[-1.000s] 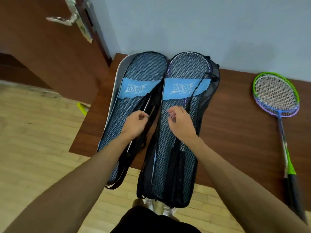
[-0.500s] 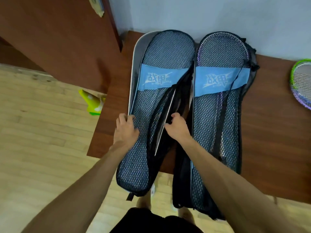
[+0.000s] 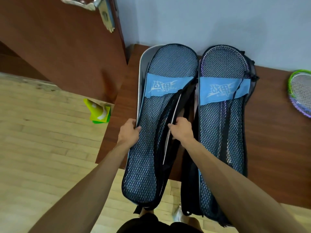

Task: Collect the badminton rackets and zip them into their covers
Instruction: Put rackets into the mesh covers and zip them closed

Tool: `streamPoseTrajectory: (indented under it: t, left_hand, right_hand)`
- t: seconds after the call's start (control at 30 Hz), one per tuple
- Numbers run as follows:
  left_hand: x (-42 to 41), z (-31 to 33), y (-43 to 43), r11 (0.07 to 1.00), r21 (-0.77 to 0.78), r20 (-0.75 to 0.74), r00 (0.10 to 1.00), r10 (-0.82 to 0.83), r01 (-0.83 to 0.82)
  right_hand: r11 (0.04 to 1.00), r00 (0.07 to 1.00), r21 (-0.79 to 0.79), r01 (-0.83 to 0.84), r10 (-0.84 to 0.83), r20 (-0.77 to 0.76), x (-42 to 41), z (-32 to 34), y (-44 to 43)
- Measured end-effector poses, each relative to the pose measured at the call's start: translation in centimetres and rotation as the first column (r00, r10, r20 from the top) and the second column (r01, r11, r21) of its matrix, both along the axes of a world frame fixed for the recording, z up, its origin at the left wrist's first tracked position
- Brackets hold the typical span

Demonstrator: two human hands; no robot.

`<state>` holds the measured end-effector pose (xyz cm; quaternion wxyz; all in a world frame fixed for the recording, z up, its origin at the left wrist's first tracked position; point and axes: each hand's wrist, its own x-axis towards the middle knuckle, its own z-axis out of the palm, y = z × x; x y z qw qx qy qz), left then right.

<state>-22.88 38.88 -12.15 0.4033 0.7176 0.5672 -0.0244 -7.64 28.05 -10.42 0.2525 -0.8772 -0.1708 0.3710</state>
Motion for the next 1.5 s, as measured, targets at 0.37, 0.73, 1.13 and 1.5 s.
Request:
streamPoseTrajectory:
  t: [0.37, 0.73, 1.13, 1.5]
  left_hand:
    - [-0.6, 4.5, -5.2, 0.991, 0.034, -0.014, 0.992, 0.128, -0.127]
    - [0.1, 5.8, -13.3, 0.858, -0.333, 0.301, 0.818, 0.491, -0.392]
    - [0.1, 4.1, -11.3, 0.712, -0.553, 0.275, 0.712, 0.646, -0.432]
    - [-1.2, 1.1, -7.3, 0.920, -0.232, 0.213, 0.907, 0.364, -0.315]
  right_hand:
    - [0.960, 0.993, 0.253, -0.118, 0.109, 0.047, 0.5, 5.0, -3.7]
    - [0.956, 0.937, 0.130, -0.264, 0.222, 0.269, 3.6, 7.3, -10.4]
    - [0.999, 0.995, 0.047, -0.015, 0.019, -0.096, 1.4, 2.5, -10.8]
    - [0.987, 0.991, -0.098, -0.128, 0.124, -0.044, -0.9, 0.7, -6.0]
